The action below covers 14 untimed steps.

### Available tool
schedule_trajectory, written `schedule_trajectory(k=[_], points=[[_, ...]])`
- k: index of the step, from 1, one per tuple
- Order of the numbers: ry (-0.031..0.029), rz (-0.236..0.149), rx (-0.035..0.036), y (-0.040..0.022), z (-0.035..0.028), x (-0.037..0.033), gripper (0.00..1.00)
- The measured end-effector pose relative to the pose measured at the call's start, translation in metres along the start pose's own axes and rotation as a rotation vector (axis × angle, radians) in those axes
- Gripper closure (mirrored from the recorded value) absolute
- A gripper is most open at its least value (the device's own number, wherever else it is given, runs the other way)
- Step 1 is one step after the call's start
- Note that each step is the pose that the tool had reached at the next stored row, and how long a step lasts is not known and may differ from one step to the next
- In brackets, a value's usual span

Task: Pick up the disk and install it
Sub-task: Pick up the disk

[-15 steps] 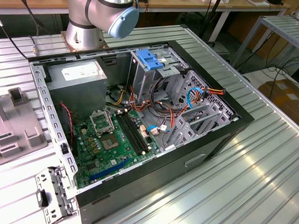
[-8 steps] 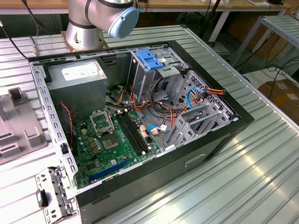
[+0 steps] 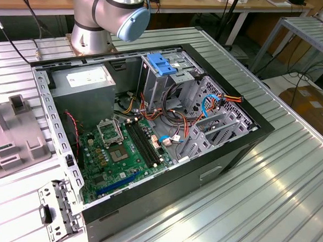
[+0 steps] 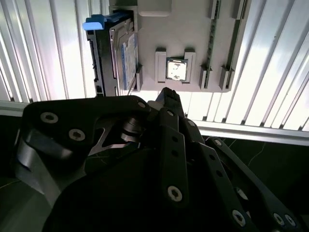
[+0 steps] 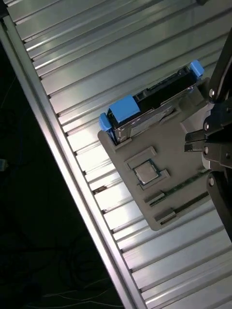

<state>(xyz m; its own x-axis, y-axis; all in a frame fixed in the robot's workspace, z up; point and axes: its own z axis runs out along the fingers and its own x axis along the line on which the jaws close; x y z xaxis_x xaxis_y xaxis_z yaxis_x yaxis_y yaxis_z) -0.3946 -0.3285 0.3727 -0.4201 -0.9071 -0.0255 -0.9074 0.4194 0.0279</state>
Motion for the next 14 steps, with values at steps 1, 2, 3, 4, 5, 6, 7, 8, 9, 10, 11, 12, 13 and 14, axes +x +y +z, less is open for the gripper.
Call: schedule_trajectory(k=[1, 2, 3, 4, 5, 6, 7, 8, 9, 10, 11, 12, 13, 14], points=[[0.0003, -0.011, -0.0003, 0.0, 0.0, 0.0, 0.89], [0.0008, -0.029, -0.0007, 0.0, 0.0, 0.0, 0.89], [0.0011, -0.037, -0.001, 0.0, 0.0, 0.0, 0.89], [0.0014, -0.049, -0.0012, 0.0, 0.0, 0.0, 0.89], [0.0016, -0.058, -0.0015, 0.0, 0.0, 0.0, 0.89], [0.0019, -0.065, -0.0017, 0.0, 0.0, 0.0, 0.89], [0.002, -0.07, -0.0018, 0.0, 0.0, 0.0, 0.89], [0.0021, -0.077, -0.002, 0.0, 0.0, 0.0, 0.89], [0.0023, -0.084, -0.0021, 0.0, 0.0, 0.0, 0.89], [0.0025, -0.09, -0.0023, 0.0, 0.0, 0.0, 0.89], [0.0027, -0.098, -0.0025, 0.0, 0.0, 0.0, 0.89], [0.0028, -0.101, -0.0026, 0.0, 0.0, 0.0, 0.89], [0.0029, -0.104, -0.0027, 0.0, 0.0, 0.0, 0.89], [0.003, -0.107, -0.0027, 0.0, 0.0, 0.0, 0.89]])
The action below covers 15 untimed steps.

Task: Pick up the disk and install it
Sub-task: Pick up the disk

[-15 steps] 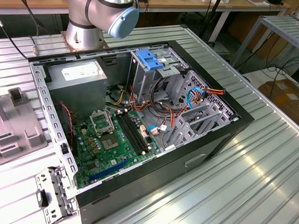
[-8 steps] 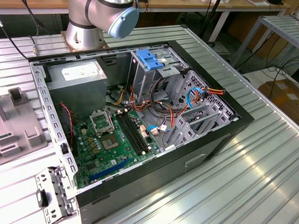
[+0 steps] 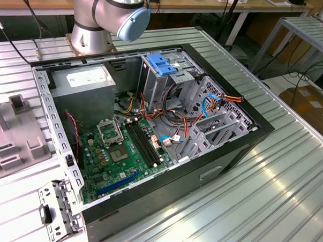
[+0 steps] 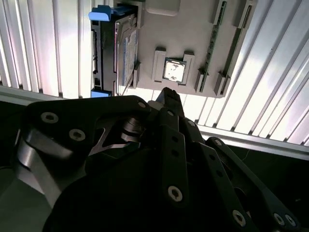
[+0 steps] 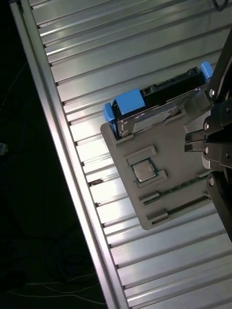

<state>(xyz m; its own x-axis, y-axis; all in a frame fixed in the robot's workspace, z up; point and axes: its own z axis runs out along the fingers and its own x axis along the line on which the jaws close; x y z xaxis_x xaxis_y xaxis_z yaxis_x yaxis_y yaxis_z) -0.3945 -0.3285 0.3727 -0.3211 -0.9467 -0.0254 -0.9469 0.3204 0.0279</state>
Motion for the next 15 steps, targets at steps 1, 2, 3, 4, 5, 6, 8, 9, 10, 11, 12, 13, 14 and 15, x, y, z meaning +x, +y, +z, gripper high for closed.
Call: schedule_trajectory(k=[1, 2, 3, 4, 5, 6, 8, 9, 10, 11, 12, 13, 14, 15], points=[[0.0002, -0.006, -0.0001, 0.0, 0.0, 0.0, 0.89], [0.0003, -0.013, -0.0003, 0.0, 0.0, 0.0, 0.89], [0.0005, -0.019, -0.0004, 0.0, 0.0, 0.0, 0.89], [0.0006, -0.022, -0.0005, 0.0, 0.0, 0.0, 0.89], [0.0007, -0.025, -0.0006, 0.0, 0.0, 0.0, 0.89], [0.0008, -0.028, -0.0007, 0.0, 0.0, 0.0, 0.89], [0.0009, -0.034, -0.0008, 0.0, 0.0, 0.0, 0.89], [0.001, -0.036, -0.0009, 0.0, 0.0, 0.0, 0.89], [0.0011, -0.039, -0.001, 0.0, 0.0, 0.0, 0.89], [0.0012, -0.044, -0.001, 0.0, 0.0, 0.0, 0.89], [0.0014, -0.05, -0.0012, 0.0, 0.0, 0.0, 0.89], [0.0016, -0.058, -0.0014, 0.0, 0.0, 0.0, 0.89], [0.0017, -0.063, -0.0015, 0.0, 0.0, 0.0, 0.89], [0.0019, -0.07, -0.0018, 0.0, 0.0, 0.0, 0.89]])
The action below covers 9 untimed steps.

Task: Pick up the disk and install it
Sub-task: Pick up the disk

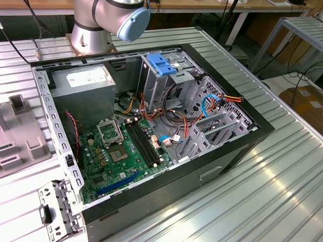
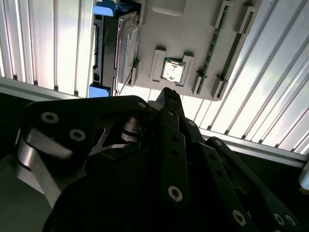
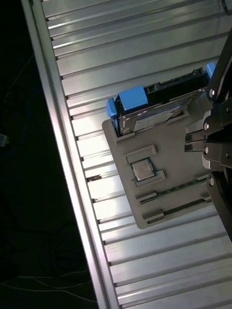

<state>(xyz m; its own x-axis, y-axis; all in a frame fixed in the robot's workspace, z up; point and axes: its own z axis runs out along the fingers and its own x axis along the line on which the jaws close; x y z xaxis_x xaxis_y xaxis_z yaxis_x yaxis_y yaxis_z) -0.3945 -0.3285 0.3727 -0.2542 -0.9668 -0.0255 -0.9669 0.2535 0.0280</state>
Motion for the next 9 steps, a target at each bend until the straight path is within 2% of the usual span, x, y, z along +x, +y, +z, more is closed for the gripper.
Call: schedule_trajectory(k=[9], points=[[0.0029, -0.101, -0.0026, 0.0, 0.0, 0.0, 0.89]])
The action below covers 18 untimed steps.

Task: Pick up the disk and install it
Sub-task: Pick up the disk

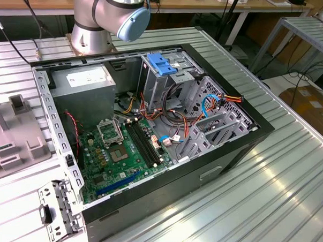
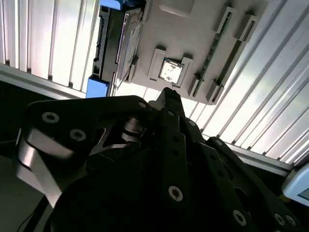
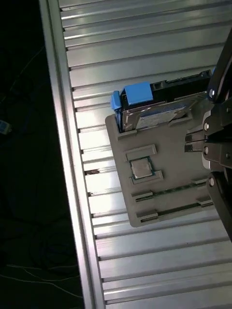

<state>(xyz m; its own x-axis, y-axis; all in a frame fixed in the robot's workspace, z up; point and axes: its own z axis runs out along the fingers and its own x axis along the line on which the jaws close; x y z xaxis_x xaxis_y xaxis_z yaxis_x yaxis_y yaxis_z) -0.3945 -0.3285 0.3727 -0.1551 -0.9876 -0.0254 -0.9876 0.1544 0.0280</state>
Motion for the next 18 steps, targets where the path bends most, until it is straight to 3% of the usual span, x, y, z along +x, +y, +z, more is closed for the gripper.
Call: schedule_trajectory(k=[6, 18], points=[[0.0012, -0.046, -0.0011, 0.0, 0.0, 0.0, 0.89], [0.005, -0.181, -0.0045, 0.0, 0.0, 0.0, 0.89]])
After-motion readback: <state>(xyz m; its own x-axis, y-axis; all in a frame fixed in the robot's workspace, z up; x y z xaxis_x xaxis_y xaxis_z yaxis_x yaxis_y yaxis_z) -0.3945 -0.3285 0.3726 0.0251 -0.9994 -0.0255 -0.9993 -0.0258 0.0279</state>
